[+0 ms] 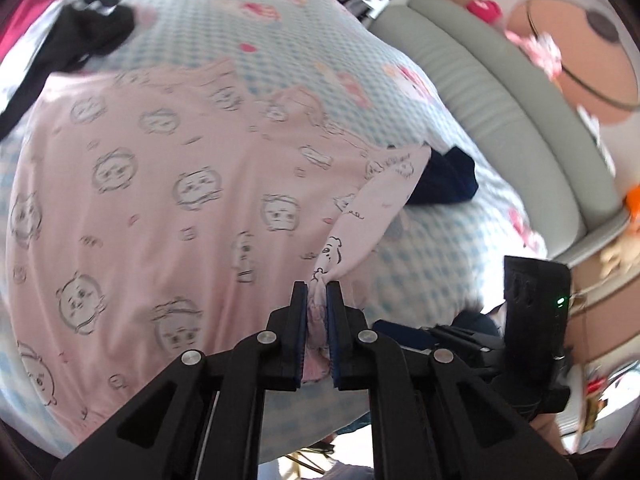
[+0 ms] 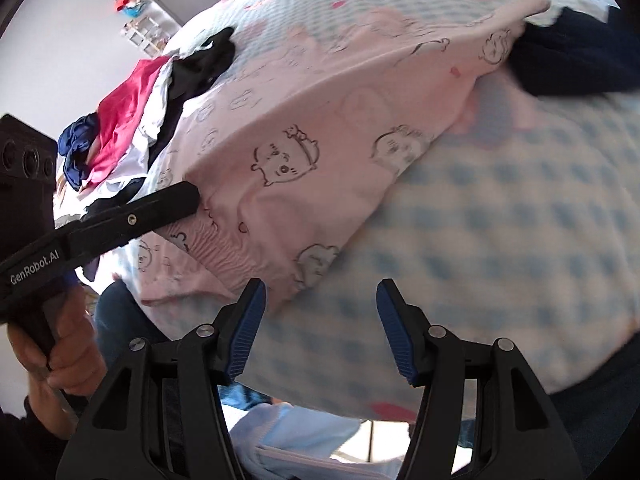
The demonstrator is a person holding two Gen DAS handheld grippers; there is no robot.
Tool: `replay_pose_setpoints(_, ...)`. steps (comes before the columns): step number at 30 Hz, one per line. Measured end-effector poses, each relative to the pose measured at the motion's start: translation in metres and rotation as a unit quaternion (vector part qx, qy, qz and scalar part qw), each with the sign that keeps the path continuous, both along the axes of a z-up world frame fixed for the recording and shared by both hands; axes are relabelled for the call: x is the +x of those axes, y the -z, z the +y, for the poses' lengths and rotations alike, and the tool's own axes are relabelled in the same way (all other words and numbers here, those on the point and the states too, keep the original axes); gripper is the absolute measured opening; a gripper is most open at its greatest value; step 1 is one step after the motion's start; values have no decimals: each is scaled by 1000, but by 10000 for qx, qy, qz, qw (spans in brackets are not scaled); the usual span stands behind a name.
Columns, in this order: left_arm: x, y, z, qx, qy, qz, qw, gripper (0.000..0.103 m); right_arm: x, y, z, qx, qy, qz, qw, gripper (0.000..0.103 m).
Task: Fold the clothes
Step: 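Grasp the cuff with the left tool and fold the leg over the other leg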
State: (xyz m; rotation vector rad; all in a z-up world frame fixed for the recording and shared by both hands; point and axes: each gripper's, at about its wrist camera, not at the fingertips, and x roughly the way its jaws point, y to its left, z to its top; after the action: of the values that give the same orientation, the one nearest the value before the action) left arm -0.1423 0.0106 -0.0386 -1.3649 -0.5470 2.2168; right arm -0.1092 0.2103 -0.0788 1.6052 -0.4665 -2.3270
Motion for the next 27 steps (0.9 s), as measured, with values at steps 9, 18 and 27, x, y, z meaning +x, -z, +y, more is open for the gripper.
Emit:
replay_pose_setpoints(9,0,13,-47,170,-498,-66,9986,10,-9,9,-34,305,-378,-196,9986,60)
replay_pose_setpoints(18,3,10,-84,311,-966,35,9948,10,-14,15,-33,520,-260,-287,9979,60)
replay_pose_setpoints(27,22,-5,-106,102,-1245,182,9920,10,-23,3,-46,108,-404,-160,9990,60)
